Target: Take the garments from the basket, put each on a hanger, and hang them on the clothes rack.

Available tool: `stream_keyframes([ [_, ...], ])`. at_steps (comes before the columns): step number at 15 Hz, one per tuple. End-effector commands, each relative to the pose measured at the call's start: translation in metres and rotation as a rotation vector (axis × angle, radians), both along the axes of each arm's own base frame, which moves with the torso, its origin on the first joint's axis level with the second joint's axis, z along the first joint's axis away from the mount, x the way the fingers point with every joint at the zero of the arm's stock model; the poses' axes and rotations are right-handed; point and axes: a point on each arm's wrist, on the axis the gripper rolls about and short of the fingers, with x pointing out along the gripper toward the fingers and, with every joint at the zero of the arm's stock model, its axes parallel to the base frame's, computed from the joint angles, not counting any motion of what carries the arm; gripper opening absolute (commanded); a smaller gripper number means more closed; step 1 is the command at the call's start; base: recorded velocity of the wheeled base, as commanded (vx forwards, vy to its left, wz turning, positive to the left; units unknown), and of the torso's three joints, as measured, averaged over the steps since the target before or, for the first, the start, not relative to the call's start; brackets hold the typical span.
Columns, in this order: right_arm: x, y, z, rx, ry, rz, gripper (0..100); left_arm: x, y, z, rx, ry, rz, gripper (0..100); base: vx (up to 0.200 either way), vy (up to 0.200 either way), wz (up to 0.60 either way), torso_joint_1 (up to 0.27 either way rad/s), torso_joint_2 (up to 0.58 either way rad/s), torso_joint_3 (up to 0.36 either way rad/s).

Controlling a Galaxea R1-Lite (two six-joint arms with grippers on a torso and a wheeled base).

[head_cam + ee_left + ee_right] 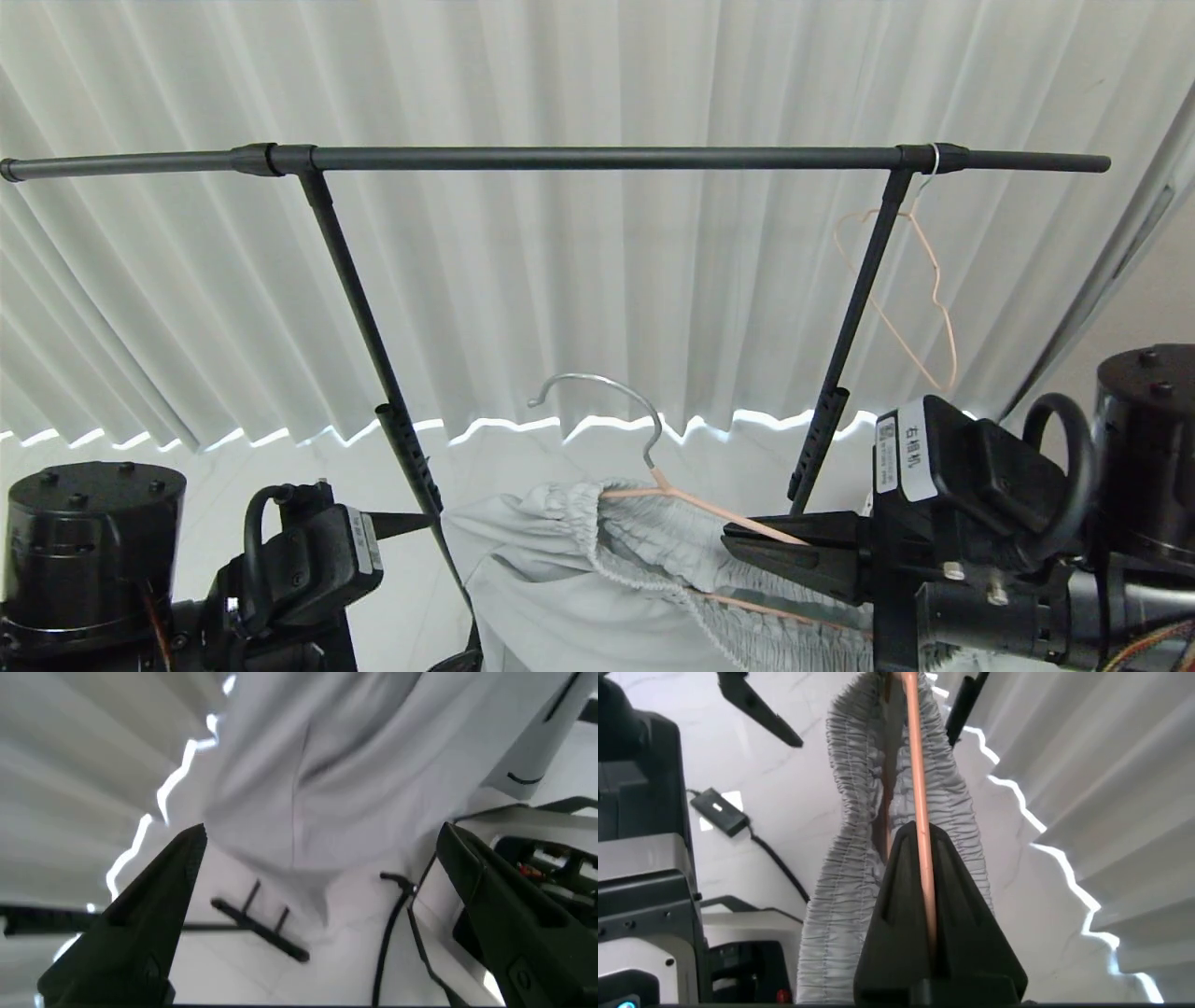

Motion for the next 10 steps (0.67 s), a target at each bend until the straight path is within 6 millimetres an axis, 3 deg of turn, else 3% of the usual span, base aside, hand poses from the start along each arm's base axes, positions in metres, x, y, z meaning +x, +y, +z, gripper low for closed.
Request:
stream_keyframes([
  [1, -0.003, -0.003, 0.006, 0.021, -0.014, 0.001, 0, 0.006, 0.005, -0.012, 0.021, 0.061, 0.041, 100, 0.0, 0.0, 0.0, 0.0, 0.0, 0.0],
  [5, -0.004, -0.003, 0.012, 0.062, -0.018, 0.002, 0, 0.017, 0.016, -0.025, 0.04, 0.137, 0.122, 100, 0.0, 0.0, 0.0, 0.0, 0.0, 0.0],
  [10, -0.012, 0.004, 0.015, 0.109, 0.001, 0.036, 0, 0.016, 0.017, -0.022, 0.005, 0.15, 0.153, 100, 0.0, 0.0, 0.0, 0.0, 0.0, 0.0],
])
